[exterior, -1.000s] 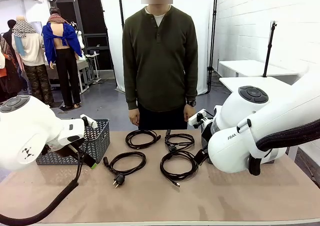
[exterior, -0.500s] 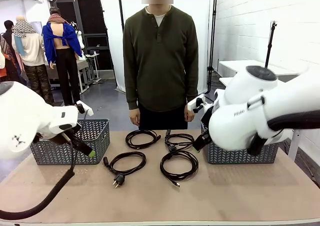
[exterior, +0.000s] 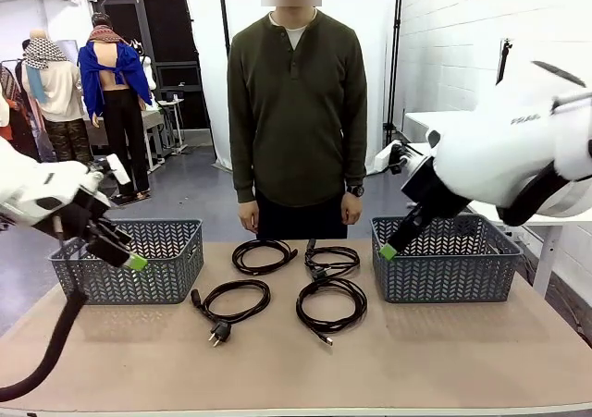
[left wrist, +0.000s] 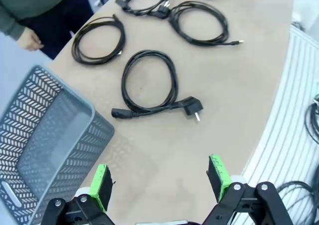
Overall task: Organize the cables according to human instructions.
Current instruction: Pick up a bundle of cables and place it in the basket indicated by the human.
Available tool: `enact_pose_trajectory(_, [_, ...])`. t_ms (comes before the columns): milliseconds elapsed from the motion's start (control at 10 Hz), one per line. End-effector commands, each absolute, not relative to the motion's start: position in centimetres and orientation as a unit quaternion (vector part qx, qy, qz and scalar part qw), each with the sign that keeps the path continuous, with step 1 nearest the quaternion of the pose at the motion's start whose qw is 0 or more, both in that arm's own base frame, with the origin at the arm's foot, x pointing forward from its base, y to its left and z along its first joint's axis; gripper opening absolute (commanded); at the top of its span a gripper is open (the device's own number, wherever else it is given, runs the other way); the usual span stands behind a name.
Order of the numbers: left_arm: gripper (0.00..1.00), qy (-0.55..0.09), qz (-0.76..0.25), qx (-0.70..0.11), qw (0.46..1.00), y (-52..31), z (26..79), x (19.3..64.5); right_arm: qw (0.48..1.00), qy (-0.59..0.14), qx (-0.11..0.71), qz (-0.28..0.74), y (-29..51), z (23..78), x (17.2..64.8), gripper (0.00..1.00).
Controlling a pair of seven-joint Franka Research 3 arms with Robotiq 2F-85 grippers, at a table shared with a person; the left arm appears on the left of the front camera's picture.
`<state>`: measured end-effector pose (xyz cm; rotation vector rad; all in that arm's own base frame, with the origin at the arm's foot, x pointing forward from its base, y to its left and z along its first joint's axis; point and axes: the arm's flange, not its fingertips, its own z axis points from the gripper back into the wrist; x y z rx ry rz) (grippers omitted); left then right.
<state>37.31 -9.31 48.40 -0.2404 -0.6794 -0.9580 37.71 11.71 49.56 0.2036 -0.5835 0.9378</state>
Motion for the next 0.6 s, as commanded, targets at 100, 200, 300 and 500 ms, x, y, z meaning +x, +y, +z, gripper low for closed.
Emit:
enact_pose_trajectory(100, [1.0,-0.303,-0.478,-0.15,0.81,-6.7,48.7,37.9,0.795,-0.285,0.137,0.518,9.5,49.3,38.1,1.0])
enact_pose_trajectory(200, [1.0,-0.304,-0.485,-0.147,0.807,-6.3,48.8,37.7,0.785,-0.294,0.159,0.521,8.5,49.5,37.8,1.0])
enact_pose_trajectory(300, [1.0,-0.311,-0.492,-0.145,0.8,-6.0,48.6,37.6,0.777,-0.298,0.17,0.527,7.8,49.5,37.6,1.0])
enact_pose_trajectory(500, [1.0,-0.323,-0.499,-0.153,0.789,-6.1,48.1,37.5,0.768,-0.301,0.19,0.533,6.9,49.6,37.6,1.0])
